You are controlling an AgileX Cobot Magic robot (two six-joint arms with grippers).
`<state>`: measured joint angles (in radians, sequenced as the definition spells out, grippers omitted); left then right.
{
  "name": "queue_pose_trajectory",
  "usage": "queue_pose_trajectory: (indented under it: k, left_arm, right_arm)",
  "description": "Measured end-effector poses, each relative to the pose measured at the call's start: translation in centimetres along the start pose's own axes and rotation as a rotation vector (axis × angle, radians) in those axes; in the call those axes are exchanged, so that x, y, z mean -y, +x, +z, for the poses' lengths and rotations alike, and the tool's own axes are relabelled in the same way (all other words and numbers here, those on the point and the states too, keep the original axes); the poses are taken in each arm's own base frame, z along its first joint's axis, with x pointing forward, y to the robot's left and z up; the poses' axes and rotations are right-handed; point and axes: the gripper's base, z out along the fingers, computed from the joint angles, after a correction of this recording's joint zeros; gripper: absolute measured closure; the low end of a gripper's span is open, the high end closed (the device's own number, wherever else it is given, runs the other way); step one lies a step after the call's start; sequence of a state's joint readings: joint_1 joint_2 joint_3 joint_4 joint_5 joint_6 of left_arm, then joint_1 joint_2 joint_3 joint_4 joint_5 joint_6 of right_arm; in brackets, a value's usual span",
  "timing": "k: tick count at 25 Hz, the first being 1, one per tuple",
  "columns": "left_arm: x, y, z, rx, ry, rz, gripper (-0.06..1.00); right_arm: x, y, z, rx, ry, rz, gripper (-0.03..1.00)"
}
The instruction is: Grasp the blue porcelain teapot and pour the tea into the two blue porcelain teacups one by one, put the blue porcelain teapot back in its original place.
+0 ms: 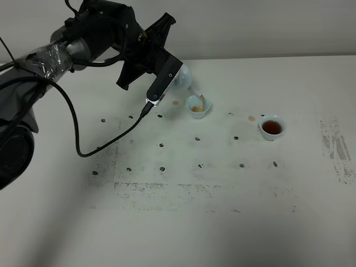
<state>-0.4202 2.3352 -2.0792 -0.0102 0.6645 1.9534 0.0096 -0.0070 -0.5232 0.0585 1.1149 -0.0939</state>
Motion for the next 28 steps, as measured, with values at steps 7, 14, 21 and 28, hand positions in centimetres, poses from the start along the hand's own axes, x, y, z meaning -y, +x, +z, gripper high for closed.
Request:
queue_pose_trajectory:
  k: [7, 14, 21, 28]
  left_arm:
    - [0.01, -0.05, 0.0, -0.004, 0.005, 0.009, 0.94]
    - [0.05, 0.01, 0.0, -0.012, 0.01, 0.018, 0.94]
    - [0.09, 0.12, 0.0, -0.014, 0.01, 0.018, 0.94]
    - [0.21, 0.46, -0.01, -0.032, 0.017, 0.031, 0.94]
  right_arm:
    - [0.0, 0.0, 0.0, 0.0, 0.0, 0.0, 0.45]
    - [0.0, 0.0, 0.0, 0.0, 0.0, 0.0, 0.45]
    - [0.0, 0.0, 0.0, 0.0, 0.0, 0.0, 0.45]
    - [0.0, 0.0, 0.0, 0.0, 0.0, 0.0, 0.45]
